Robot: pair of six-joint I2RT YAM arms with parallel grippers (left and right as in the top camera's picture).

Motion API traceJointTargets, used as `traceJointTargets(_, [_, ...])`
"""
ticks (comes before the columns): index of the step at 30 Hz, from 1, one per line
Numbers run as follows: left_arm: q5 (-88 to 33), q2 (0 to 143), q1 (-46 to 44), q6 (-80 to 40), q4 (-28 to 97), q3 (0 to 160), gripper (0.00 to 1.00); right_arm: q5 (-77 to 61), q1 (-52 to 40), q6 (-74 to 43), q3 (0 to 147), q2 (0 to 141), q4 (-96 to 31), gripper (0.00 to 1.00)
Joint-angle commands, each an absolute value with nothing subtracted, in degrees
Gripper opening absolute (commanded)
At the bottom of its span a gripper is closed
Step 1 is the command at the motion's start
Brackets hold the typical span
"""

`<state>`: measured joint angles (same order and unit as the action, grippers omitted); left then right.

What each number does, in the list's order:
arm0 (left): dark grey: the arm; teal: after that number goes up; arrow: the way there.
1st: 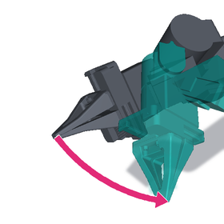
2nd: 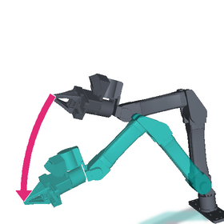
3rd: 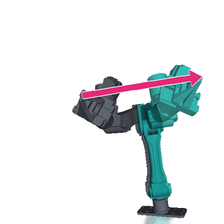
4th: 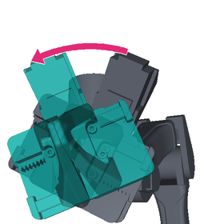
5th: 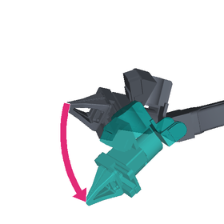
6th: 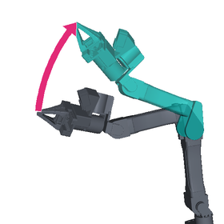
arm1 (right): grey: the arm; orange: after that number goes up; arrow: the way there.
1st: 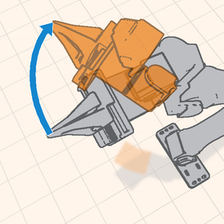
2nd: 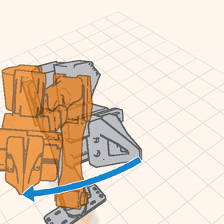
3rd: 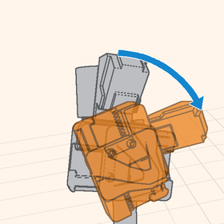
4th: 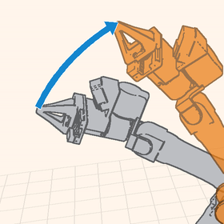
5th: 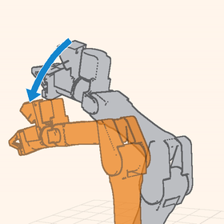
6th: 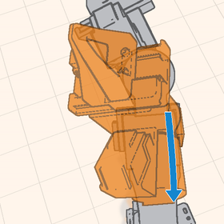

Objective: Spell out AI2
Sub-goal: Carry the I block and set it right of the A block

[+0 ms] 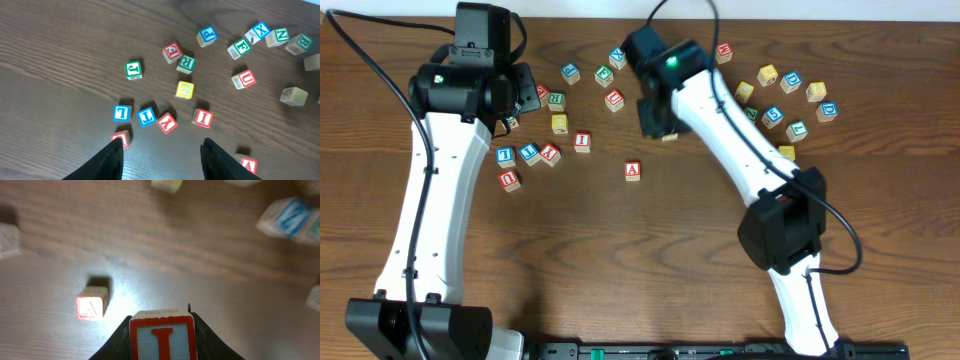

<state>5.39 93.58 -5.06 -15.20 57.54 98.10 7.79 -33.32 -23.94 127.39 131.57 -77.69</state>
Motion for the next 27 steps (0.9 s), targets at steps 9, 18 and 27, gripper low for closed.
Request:
traceJointTargets(9, [7.1,94.3,-3.9,-15.5,57.6,97.6,0.49,8.3,-35.1,-32.4,114.0,132.5,-66.9,0.21])
traceJointTargets(18, [7.1,94.3,-3.9,-15.5,57.8,97.6,0.49,8.5,-36.2,-33.8,107.5,132.6,-59.3,0.24])
traceJointTargets(27, [7.1,94.3,-3.9,-15.5,57.8,97.6,0.49,8.5,-36.9,-33.9,106.0,132.6,-57.9,0.28])
